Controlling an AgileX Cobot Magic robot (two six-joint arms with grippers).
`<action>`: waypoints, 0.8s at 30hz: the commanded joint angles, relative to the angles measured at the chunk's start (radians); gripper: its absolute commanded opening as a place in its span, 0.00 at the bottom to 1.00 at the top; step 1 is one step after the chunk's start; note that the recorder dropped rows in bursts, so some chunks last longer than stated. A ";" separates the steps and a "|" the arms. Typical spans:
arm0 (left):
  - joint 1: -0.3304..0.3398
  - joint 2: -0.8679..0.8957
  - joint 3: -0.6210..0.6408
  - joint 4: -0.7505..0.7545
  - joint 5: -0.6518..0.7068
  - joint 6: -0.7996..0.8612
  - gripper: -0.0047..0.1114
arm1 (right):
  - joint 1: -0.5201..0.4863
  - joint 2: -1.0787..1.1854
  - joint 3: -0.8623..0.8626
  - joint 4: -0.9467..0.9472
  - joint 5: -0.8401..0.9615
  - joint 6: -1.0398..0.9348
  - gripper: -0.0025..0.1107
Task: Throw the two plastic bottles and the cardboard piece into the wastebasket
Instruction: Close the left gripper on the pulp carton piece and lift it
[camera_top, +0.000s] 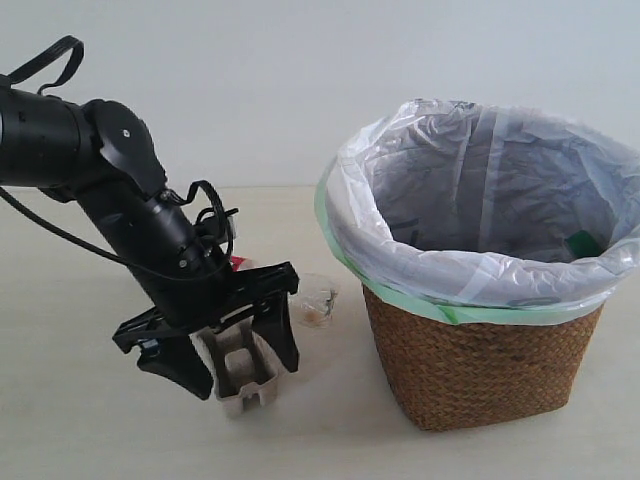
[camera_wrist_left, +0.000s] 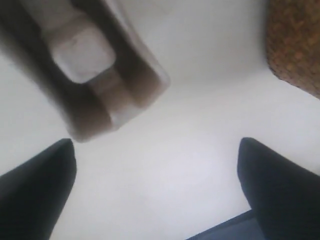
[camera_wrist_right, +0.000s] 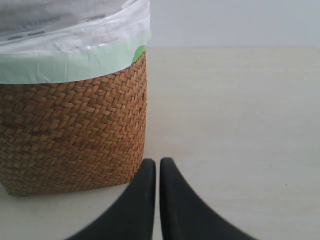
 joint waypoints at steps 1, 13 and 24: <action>0.000 -0.004 0.000 0.092 0.002 -0.093 0.74 | 0.002 -0.005 0.000 -0.002 -0.008 0.000 0.02; 0.000 -0.002 0.000 0.104 -0.124 -0.186 0.74 | 0.002 -0.005 0.000 -0.002 -0.008 0.000 0.02; 0.000 0.106 0.000 0.107 -0.100 -0.191 0.74 | 0.002 -0.005 0.000 -0.002 -0.008 0.000 0.02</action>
